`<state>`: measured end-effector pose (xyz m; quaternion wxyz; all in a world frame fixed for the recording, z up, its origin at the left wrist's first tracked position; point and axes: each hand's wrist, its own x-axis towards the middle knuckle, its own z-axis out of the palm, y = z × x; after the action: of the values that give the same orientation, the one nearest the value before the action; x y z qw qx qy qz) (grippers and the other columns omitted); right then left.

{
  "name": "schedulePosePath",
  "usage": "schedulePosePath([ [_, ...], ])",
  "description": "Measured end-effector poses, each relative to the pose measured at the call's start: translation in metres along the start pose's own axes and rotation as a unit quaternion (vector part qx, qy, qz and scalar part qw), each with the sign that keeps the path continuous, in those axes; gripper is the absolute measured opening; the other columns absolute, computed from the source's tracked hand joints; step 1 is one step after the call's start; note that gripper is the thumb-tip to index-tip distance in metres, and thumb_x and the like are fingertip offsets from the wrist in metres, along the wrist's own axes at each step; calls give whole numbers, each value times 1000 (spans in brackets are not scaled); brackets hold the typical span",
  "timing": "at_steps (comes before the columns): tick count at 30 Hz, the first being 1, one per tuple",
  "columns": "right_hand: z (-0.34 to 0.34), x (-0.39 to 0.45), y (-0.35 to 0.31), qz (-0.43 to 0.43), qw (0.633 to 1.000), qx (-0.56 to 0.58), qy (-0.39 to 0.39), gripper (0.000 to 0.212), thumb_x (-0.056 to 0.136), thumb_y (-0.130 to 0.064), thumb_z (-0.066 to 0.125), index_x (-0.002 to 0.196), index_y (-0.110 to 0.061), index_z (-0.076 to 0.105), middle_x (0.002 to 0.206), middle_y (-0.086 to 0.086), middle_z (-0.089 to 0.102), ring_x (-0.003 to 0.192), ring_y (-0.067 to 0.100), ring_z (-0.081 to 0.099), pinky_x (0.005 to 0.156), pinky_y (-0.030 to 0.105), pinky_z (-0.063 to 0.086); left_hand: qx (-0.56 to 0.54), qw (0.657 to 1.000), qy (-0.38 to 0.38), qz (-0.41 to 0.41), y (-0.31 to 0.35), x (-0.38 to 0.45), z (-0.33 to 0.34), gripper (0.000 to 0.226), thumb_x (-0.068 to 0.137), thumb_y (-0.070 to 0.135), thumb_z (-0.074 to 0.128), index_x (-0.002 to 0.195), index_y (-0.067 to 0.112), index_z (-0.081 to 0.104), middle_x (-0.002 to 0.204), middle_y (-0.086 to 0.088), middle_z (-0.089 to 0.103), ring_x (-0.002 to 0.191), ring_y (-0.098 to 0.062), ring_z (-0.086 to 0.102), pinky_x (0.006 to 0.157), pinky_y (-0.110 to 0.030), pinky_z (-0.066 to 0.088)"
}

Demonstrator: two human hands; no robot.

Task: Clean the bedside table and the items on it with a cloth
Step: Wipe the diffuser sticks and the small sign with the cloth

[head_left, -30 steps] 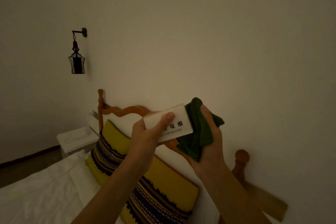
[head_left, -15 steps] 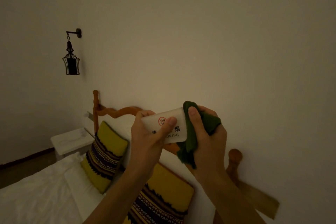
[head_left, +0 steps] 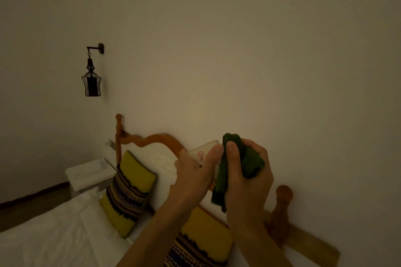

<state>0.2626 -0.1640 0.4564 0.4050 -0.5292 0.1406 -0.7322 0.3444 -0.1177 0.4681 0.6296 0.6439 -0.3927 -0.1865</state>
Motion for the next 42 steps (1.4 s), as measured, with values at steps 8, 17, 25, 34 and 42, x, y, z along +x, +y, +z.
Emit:
schedulePosePath([
  [8,17,8,-5,-14,998,-36,-49,28,87,-52,65,107,-33,64,96,-15,69,90,5,69,74,18,58,-260,955,-142,30,30,-7,-4,48,84,58,64,100,15,76,101,-8,75,99,-23,73,81,-33,59],
  [17,35,16,7,27,987,-121,-104,44,99,-55,43,132,-27,49,133,9,51,124,19,55,106,32,48,-370,879,-249,168,54,-17,-9,49,106,21,44,104,-27,53,82,-52,57,66,-68,58,80,5,41],
  [25,32,32,-14,-77,991,-63,-94,16,93,-32,64,104,-34,53,109,8,60,102,21,63,89,38,57,-280,949,-138,53,40,6,-23,73,80,73,52,117,13,72,112,-11,73,106,-25,70,90,-38,58],
  [34,47,31,-9,-111,979,-89,-145,18,94,-32,65,107,-23,57,106,1,59,100,14,62,88,27,55,-292,947,-120,63,35,16,-30,67,77,74,55,98,15,78,101,-11,75,99,-25,73,81,-35,59],
  [42,51,8,-7,-173,974,-59,-133,19,95,-39,63,107,-26,56,106,-2,57,101,14,62,86,16,50,-283,946,-148,64,35,22,-31,68,80,79,52,77,13,72,80,-8,71,81,-23,72,75,-32,59],
])
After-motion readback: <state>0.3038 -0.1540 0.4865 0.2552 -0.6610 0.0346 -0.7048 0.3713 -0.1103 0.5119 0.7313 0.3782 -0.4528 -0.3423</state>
